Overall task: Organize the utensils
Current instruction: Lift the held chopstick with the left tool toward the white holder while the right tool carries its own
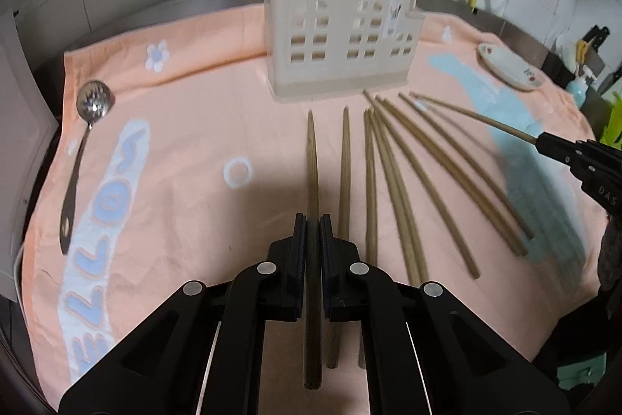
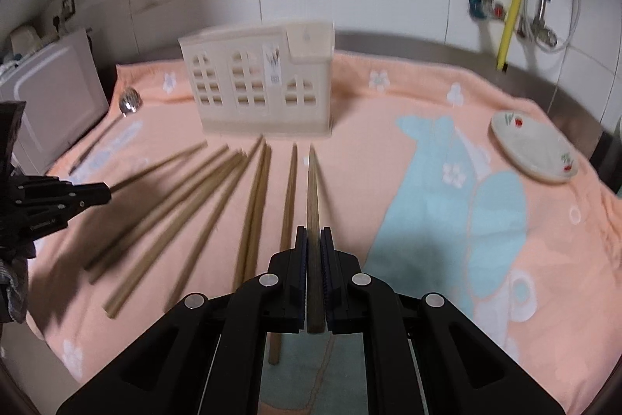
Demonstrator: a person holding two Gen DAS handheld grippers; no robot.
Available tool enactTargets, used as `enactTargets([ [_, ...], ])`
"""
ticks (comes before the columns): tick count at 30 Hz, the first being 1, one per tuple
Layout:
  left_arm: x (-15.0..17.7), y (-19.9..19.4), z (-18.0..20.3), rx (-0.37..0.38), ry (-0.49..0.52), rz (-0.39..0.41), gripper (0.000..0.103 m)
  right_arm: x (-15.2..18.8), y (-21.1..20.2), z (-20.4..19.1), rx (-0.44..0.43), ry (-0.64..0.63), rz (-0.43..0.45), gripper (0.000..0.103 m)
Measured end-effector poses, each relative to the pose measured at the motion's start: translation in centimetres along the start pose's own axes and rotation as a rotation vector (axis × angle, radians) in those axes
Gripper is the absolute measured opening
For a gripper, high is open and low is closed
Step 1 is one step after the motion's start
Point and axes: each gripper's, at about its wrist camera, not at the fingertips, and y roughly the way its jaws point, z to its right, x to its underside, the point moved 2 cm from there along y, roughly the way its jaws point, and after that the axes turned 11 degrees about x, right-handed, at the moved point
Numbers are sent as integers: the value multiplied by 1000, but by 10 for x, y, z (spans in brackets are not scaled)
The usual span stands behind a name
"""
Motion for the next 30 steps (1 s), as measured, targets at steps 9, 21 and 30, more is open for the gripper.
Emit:
enactTargets([
  [9, -32, -31, 12, 23, 30, 103, 6, -50, -28, 0, -48, -24, 94, 7],
  [21, -89, -50, 30, 11, 127, 159, 6, -134, -44, 4, -86, -104, 149, 7],
  [30, -133, -88, 40, 30, 161, 243, 6, -205, -64, 21, -93, -101, 189, 7],
])
